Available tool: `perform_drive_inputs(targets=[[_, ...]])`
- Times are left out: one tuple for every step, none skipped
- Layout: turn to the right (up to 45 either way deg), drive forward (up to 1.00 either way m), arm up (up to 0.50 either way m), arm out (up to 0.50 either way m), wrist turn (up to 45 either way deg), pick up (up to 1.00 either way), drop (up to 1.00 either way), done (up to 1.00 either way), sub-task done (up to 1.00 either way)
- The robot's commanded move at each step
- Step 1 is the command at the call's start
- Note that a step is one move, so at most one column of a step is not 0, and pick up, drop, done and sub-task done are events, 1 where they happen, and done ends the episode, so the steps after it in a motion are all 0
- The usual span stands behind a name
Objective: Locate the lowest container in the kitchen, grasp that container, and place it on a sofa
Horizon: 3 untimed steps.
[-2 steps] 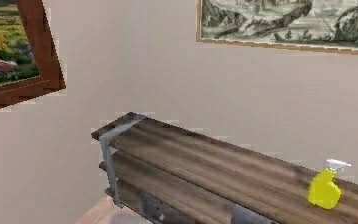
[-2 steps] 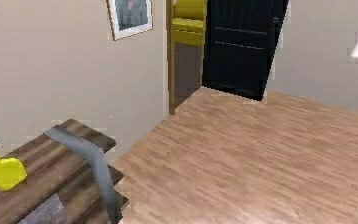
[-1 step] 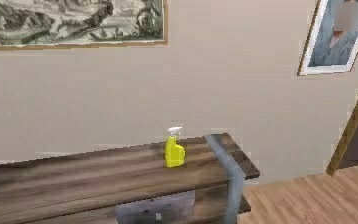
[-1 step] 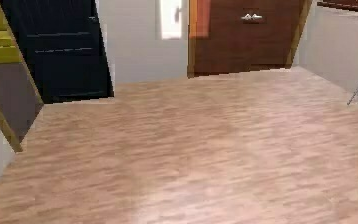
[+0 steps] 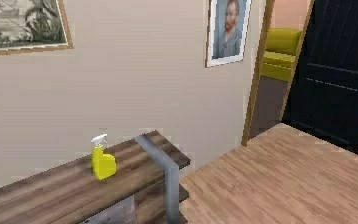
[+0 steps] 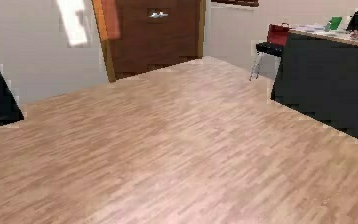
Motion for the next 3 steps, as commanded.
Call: perform_drive_inputs(targets=[[0.0, 0.55, 0.00, 0.00, 0.0, 0.00, 0.00, 0.00, 0.00], [-45.0, 0.00, 0.00, 0.00, 0.0, 0.00, 0.00, 0.00, 0.00], [-45.0, 0.00, 0.00, 0.00, 0.0, 0.00, 0.00, 0.00, 0.00]])
